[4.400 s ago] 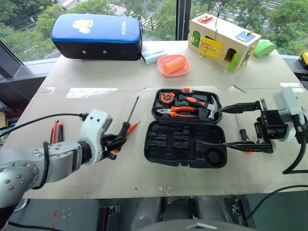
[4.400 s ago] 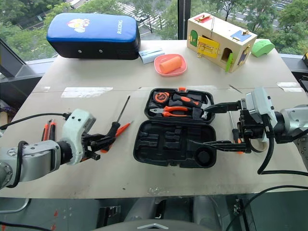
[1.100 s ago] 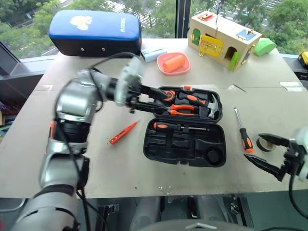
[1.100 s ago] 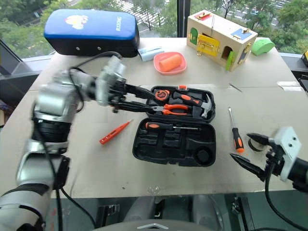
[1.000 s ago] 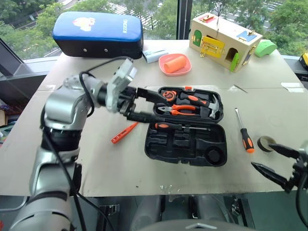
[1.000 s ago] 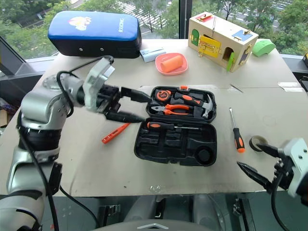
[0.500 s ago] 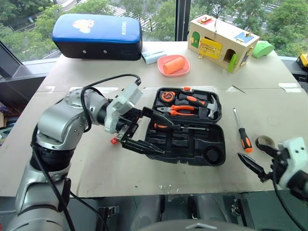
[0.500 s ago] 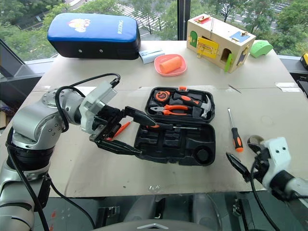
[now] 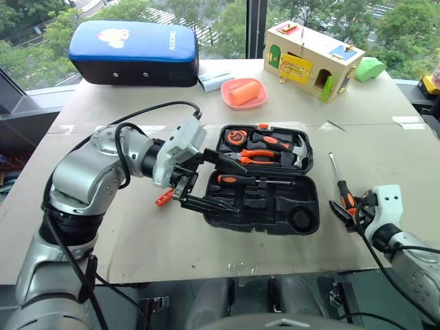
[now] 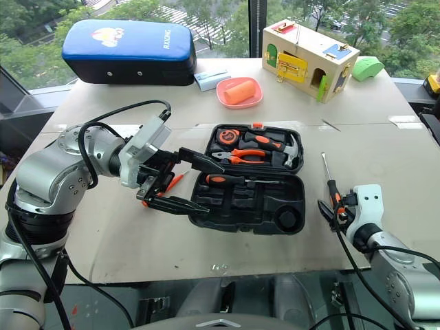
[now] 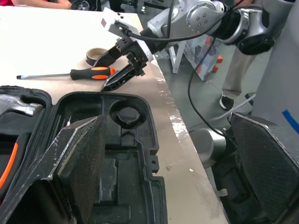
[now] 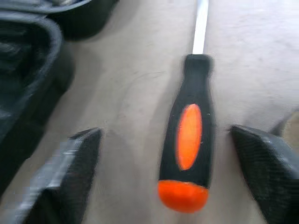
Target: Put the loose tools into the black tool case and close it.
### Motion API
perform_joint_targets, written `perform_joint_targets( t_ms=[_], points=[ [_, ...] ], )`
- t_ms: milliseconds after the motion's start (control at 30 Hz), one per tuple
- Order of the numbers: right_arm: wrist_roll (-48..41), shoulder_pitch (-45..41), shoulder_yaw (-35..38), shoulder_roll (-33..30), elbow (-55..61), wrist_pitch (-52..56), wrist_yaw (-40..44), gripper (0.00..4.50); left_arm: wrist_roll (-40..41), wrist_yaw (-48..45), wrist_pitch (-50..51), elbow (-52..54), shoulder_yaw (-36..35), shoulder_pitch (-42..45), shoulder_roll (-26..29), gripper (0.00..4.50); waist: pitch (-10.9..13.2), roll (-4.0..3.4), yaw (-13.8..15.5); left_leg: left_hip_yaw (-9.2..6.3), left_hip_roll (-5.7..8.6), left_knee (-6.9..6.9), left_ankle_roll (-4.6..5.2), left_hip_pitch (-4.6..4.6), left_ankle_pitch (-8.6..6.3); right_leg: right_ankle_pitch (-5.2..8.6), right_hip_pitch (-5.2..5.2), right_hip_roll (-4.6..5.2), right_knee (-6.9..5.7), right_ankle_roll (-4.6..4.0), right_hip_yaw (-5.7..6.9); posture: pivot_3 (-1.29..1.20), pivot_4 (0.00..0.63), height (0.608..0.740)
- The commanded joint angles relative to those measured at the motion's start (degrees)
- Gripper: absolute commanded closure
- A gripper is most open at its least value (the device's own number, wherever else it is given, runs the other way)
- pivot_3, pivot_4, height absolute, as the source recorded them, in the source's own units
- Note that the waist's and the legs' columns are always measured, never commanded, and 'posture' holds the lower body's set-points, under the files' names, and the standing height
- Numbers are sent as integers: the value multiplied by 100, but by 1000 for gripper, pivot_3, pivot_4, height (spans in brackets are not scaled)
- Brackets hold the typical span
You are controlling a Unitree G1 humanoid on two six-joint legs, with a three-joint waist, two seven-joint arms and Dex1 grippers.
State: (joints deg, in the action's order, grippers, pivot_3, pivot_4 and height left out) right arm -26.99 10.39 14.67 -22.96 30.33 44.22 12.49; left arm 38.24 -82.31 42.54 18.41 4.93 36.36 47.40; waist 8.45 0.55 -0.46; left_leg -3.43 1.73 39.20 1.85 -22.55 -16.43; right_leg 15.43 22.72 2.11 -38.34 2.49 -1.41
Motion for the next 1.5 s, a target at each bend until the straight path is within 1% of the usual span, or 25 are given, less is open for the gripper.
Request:
perform_joint_targets(
  t_ms=[33, 100, 167, 200, 267, 300, 367, 433, 500, 567, 700, 800, 933, 1100, 1267, 1333, 1400, 1500],
  points=[
    [337, -94, -92, 300, -173, -222, -412, 2503, -11, 6, -103, -51, -82, 52, 123, 0, -2, 4, -40, 1, 0, 0, 0, 4, 0, 0, -2, 0, 0, 0, -2, 0, 150, 735],
    [314, -169, -43, 479, 45, -347, -483, 3087, -116, 1, -215, -182, -96, -19, 192, 0, -2, 4, -50, 6, 0, -1, 1, 8, 0, 0, -3, -4, -1, 1, -4, 0, 150, 735],
    [262, -316, 55, 440, 253, -460, -375, 3990, -148, -4, -239, -261, -130, -81, 283, 0, 3, -5, -46, 8, 0, -4, 1, 10, 0, 0, 1, -5, -4, 1, -6, 0, 150, 735],
    [236, -400, 108, 377, 332, -507, -293, 4025, -149, -10, -232, -286, -148, -107, 331, 0, 7, -11, -41, 7, 0, -5, 0, 7, 0, 0, 4, -7, -5, 0, -6, 0, 150, 735],
    [150, -805, 106, -132, 417, -690, 311, 4023, -187, -95, -259, -339, -219, -257, 555, 0, 19, -31, -44, 7, 1, -6, 0, 1, 0, 1, 9, -8, -5, 1, -4, 0, 150, 735],
    [108, -1018, 15, -444, 373, -803, 755, 4023, -194, -138, -279, -352, -260, -349, 667, 0, 32, -50, -50, 10, 2, -6, 0, 0, 0, 1, 10, -9, -4, 1, -3, 0, 150, 735],
    [-60, -1487, -348, -1116, 151, -1046, 1899, 4023, -207, -184, -345, -317, -372, -622, 886, 0, 36, -56, -71, 26, 5, -10, 5, 2, -3, 0, 16, -9, -4, 2, -2, 0, 150, 735],
    [-154, -1919, -779, -1594, -194, -1339, 2961, 4023, -208, -183, -412, -208, -480, -897, 1037, 0, 36, -53, -75, 23, 1, -22, 15, 2, -8, 1, 22, -13, -2, 2, 0, 0, 150, 735],
    [-29, -2314, -1323, -1987, -607, -1782, 4027, 4023, -178, -116, -441, -60, -587, -1126, 1126, 0, 37, -47, -51, 6, -11, -31, 24, 1, -14, 1, 21, -8, 11, -1, 11, 0, 150, 735],
    [184, -2684, -1855, -2247, -1036, -2262, 4941, 4023, -181, -22, -498, 60, -675, -1296, 1157, 0, 43, -43, -18, -6, -12, -35, 24, -10, -14, 1, 21, -6, 22, -2, 13, 0, 150, 735],
    [720, -3347, -2578, -2346, -2010, -2901, 5826, 4023, -118, 179, -476, 268, -809, -1515, 1158, 0, 50, -37, -13, 0, 1, -18, 7, -27, -4, -1, 20, 15, 33, 2, 18, 0, 150, 735],
    [1113, -3678, -2899, -2244, -2632, -3194, 6037, 4023, -46, 383, -416, 453, -925, -1671, 1123, 0, 53, -31, -17, 1, 1, -9, 6, -29, -4, -2, 20, 18, 31, 3, 18, 0, 150, 735],
    [1385, -3850, -3082, -2055, -2964, -3260, 6025, 4023, 47, 504, -369, 594, -1021, -1806, 1158, 0, 53, -31, -21, -13, -2, -16, 2, -29, -3, -1, 22, 19, 30, 2, 15, 0, 150, 735],
    [1490, -3964, -3072, -1838, -3104, -2990, 5911, 4023, 72, 559, -380, 587, -1017, -1802, 1192, 0, 53, -31, -25, -10, -1, -17, 1, -29, -3, -2, 25, 19, 28, 1, 11, 0, 150, 735],
    [1509, -3864, -3037, -1965, -3017, -2941, 6057, 4023, 49, 589, -418, 551, -951, -1718, 1155, 0, 53, -31, -7, -10, 0, -17, 1, -29, -3, -2, 24, 21, 29, 1, 12, 0, 150, 735],
    [1454, -3806, -3001, -2077, -2918, -2814, 6131, 2949, 35, 598, -439, 521, -922, -1679, 1137, 0, 53, -31, -1, -10, 1, -17, 1, -29, -3, -2, 24, 22, 29, 1, 12, 0, 150, 735],
    [1334, -3777, -2909, -2148, -2780, -2680, 6174, 2217, 21, 599, -460, 493, -897, -1651, 1125, 0, 53, -31, 6, -10, 2, -17, 1, -29, -3, -2, 24, 23, 29, 1, 13, 0, 150, 735],
    [977, -3846, -2678, -2090, -2457, -2242, 6094, 781, -2, 597, -503, 454, -865, -1626, 1107, 0, 53, -31, -5, -11, 0, -20, 1, -29, -3, -2, 24, 23, 31, 1, 13, 0, 150, 735]
  ],
)
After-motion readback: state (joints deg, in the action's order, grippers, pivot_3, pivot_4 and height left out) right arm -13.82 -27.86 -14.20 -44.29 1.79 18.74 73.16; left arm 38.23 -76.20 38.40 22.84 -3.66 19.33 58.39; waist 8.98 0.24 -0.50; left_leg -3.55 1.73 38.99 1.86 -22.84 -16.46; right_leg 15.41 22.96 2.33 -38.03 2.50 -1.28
